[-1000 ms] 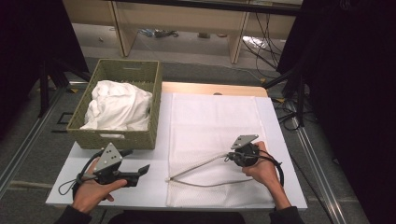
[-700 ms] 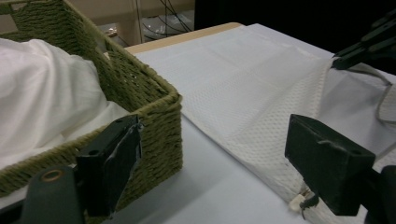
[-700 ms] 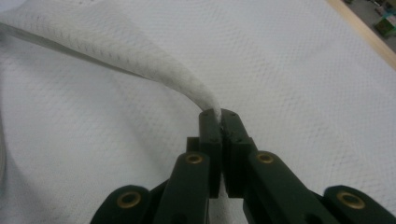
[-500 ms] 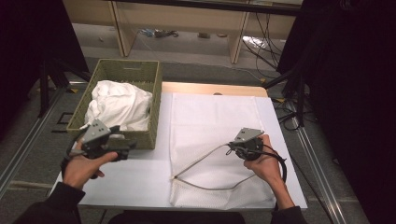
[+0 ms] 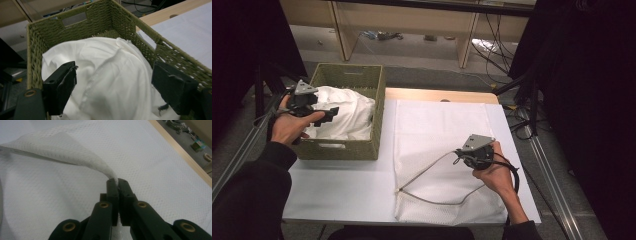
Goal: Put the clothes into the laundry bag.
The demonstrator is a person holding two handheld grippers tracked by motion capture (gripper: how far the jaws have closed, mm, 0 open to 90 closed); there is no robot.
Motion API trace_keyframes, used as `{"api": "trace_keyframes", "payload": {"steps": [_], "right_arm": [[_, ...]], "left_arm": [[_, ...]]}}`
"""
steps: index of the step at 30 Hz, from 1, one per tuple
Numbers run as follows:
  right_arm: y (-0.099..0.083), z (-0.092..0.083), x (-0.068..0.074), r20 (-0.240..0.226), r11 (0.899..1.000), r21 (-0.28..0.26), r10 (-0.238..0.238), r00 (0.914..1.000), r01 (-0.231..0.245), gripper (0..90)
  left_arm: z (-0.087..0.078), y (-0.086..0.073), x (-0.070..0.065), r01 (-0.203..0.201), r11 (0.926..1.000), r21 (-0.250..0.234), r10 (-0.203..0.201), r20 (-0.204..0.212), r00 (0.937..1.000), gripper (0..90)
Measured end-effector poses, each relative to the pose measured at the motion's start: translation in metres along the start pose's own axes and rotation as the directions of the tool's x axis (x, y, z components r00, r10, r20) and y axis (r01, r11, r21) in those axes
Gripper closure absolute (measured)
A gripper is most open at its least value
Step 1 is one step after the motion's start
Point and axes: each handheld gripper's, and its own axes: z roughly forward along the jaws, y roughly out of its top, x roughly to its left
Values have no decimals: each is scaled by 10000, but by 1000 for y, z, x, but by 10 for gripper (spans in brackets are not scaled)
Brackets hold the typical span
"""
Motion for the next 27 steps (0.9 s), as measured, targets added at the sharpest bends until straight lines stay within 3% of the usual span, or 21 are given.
{"api": "trace_keyframes", "payload": {"steps": [1,2,4,5,7,9,11,13,14,15,17,18,23,24,25,26,27], "right_arm": [[1,-1,0,-5,10000,-10,-29,10000,29,895],[2,-2,-1,44,10000,-75,-14,10000,14,895],[4,-4,-1,66,9999,-138,-4,10000,5,895],[4,-4,-1,66,9999,-138,-4,10000,5,895],[5,-6,-1,87,9998,-185,-96,9999,97,895],[6,-6,-1,86,9998,-186,-93,9999,95,895],[6,-6,-1,73,9998,-187,-105,9999,106,895],[5,-5,-1,53,9998,-166,-111,9999,111,895],[5,-5,0,44,9999,-103,15,10000,-14,895],[6,-4,0,10,9997,-154,-194,9998,194,894],[6,-3,1,83,9994,-99,-330,9994,331,895],[5,-2,2,-58,9997,-49,-257,9997,257,895],[4,1,2,43,9987,-36,-515,9987,515,894],[3,3,2,-231,9997,-31,-253,9994,253,894],[3,3,2,-231,9997,-31,-253,9994,253,894],[3,3,3,-257,9995,61,-319,9992,320,895],[3,4,3,-255,9993,66,-355,9990,357,894]], "left_arm": [[6,2,3,248,9997,89,-248,67,9997,194],[6,2,3,248,9997,89,-248,67,9997,179],[21,5,6,-104,9992,384,120,-415,9991,184],[21,5,6,-104,9992,384,120,-415,9991,188],[33,4,7,276,9964,800,-282,63,9996,186],[41,6,3,537,9949,857,-548,111,9984,182],[43,7,-1,418,9959,807,-430,136,9990,164],[50,7,-9,133,9968,793,-174,521,9985,162],[60,4,-13,-30,9930,1182,-14,373,9993,152],[66,2,-12,-262,9890,1458,247,121,9996,158],[75,-1,-5,-438,9764,2113,530,-380,9979,148],[82,-2,0,-28,9796,2010,148,-584,9982,139],[92,-7,9,528,9719,2296,-264,-1165,9928,0],[103,-13,10,870,9628,2557,-806,-354,9961,0],[103,-13,10,870,9628,2557,-806,-354,9961,0],[113,-18,7,612,9644,2573,-639,21,9980,0],[118,-19,4,353,9677,2498,-371,24,9993,0]]}}
